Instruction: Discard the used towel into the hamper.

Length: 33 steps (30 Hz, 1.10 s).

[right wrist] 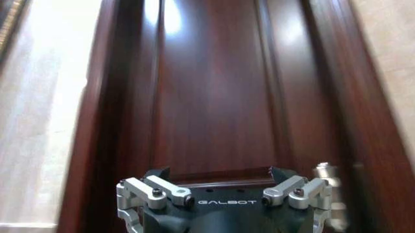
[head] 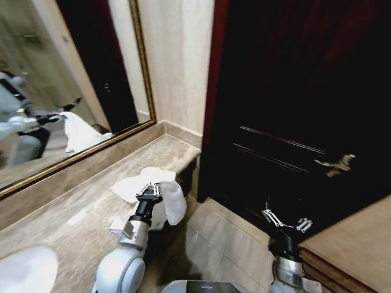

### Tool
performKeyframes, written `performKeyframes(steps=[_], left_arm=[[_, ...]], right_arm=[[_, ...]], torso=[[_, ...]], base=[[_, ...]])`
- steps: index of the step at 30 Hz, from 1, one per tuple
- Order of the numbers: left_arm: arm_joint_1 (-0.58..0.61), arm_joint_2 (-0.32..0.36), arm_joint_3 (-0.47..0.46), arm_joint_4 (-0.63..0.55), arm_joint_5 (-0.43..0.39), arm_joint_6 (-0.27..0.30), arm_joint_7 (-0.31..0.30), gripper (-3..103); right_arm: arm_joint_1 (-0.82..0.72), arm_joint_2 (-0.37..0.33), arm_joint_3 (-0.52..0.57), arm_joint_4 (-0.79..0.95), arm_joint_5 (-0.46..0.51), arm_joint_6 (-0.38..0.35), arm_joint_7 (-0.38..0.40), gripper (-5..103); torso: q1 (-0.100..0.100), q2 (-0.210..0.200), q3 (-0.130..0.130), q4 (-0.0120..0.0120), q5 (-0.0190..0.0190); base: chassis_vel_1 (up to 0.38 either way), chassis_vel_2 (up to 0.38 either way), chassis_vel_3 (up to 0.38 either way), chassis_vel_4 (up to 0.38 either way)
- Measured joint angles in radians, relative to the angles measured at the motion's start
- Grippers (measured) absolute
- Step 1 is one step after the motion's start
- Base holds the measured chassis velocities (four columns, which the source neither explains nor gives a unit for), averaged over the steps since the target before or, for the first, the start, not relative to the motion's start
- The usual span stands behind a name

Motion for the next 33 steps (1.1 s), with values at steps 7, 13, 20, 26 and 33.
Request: performKeyframes(steps=[7,13,20,26,33], left_arm=[[0.005,-0.007,0.013,0.007,0.001,-0.024,0.017,1],[0.006,-0.020,0.046,0.027,0.016,-0.042,0.027,1],[0.005,-0.043,0.085,0.061,0.016,-0.063,0.029,1],[-0.006,-0.038,0.088,0.072,0.012,-0.067,0.030,1],[-0.015,-0.035,0.090,0.092,0.011,-0.078,0.033,1]], right_arm=[[0.002,-0.001,0.000,-0.009,0.012,0.013,-0.003,100],[-0.008,-0.001,0.003,-0.011,0.042,0.031,-0.017,100],[-0.015,0.001,-0.006,0.009,0.080,0.048,-0.062,100],[-0.016,0.001,-0.008,0.023,0.081,0.048,-0.067,100],[-0.016,0.007,-0.008,0.023,0.074,0.048,-0.068,100]], torso=[[0.000,0.000,0.000,0.0000,0.0002],[-0.001,-0.001,-0.001,0.0000,0.0001],[-0.001,-0.001,-0.001,0.0000,0.0002],[-0.001,-0.002,-0.001,0.0000,0.0002],[-0.001,-0.002,-0.001,0.0000,-0.0001]], base=[[-0.123,-0.139,-0.130,-0.125],[-0.115,-0.123,-0.120,-0.119],[-0.125,-0.126,-0.126,-0.134],[-0.119,-0.124,-0.116,-0.136],[-0.125,-0.124,-0.144,-0.109]])
